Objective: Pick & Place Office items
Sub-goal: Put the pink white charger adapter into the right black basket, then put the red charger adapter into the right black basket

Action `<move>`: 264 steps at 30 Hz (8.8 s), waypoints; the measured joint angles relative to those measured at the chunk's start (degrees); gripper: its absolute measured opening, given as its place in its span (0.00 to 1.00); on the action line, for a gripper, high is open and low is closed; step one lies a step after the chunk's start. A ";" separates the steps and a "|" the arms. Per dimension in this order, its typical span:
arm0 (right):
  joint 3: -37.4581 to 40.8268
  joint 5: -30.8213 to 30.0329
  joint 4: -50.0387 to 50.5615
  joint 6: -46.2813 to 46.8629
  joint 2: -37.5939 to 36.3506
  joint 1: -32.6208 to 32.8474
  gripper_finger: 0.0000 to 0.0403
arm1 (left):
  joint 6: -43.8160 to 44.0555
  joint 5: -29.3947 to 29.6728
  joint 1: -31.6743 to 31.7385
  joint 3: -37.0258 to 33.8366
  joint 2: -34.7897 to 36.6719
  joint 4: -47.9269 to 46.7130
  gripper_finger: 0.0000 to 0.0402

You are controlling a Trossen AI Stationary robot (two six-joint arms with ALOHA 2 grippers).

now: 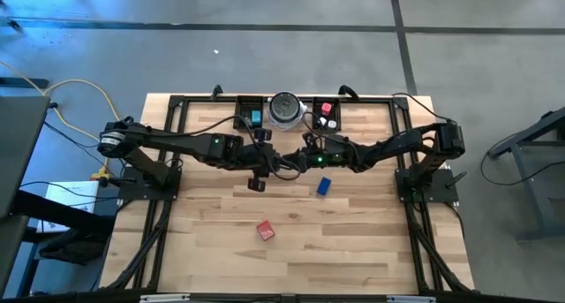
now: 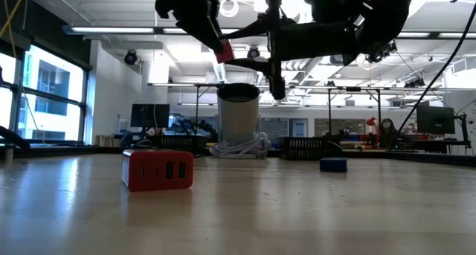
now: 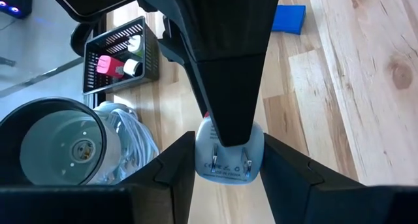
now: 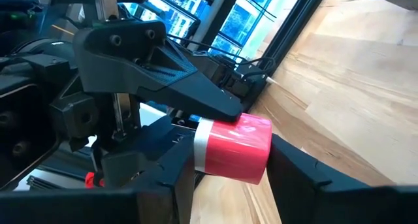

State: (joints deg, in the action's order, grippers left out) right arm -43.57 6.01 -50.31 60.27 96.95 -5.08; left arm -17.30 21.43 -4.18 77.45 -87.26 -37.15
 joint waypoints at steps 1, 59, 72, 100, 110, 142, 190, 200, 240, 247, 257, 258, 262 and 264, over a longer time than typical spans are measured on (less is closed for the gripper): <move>0.01 -0.07 -0.04 -0.26 0.00 0.00 0.36 | 0.03 0.23 -0.01 0.00 0.00 0.04 0.36; 13.27 10.94 12.47 -9.37 -16.98 -25.25 0.35 | 13.97 -4.82 -7.43 0.02 18.93 -7.89 0.40; 14.45 14.04 21.22 -10.34 -16.96 -35.38 0.35 | 14.73 -5.51 -11.14 0.02 18.93 -7.89 0.40; 14.40 10.78 21.79 -16.87 -9.18 -43.12 0.35 | 16.06 -7.95 -11.11 0.00 18.91 -8.08 0.40; 14.40 10.40 22.04 -17.04 -9.18 -44.22 0.35 | 16.79 -8.02 -11.11 -0.19 18.91 -8.31 0.40; 14.40 13.22 19.42 -21.46 -9.20 -45.01 0.45 | 16.24 -7.91 -11.05 -2.03 18.88 -7.23 0.40; 14.47 26.23 66.20 -49.16 -89.73 -20.56 0.37 | 18.99 -1.65 -15.24 -34.18 52.88 17.47 0.40; 11.94 23.87 73.57 -48.50 -96.43 -20.02 0.37 | 20.22 -0.92 -15.42 -34.75 65.33 14.34 0.40; 39.04 3.87 11.01 -52.00 -61.58 12.39 0.37 | 20.47 -3.06 -15.44 -45.90 62.25 27.78 0.40; 38.85 4.24 4.74 -50.22 -52.49 12.84 0.37 | 20.65 -3.05 -15.46 -45.90 62.31 27.79 0.40; 25.60 -2.86 22.61 -52.60 -37.63 12.71 0.37 | 22.34 -3.61 -15.46 -45.90 62.31 27.79 0.40; 23.78 -3.39 25.97 -53.30 -36.56 13.05 0.37 | 22.54 -3.63 -15.46 -45.90 62.31 27.79 0.40; 17.06 -9.91 42.20 -55.85 -33.76 14.71 0.37 | 23.22 -3.71 -15.46 -45.90 62.31 27.56 0.40; 15.05 -12.62 47.03 -56.71 -32.69 15.58 0.37 | 23.31 -3.71 -15.46 -45.90 62.31 27.08 0.40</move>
State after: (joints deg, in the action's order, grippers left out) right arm -28.52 -6.61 -3.28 3.56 64.26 10.50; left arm 6.01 17.72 -19.64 31.55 -24.95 -10.07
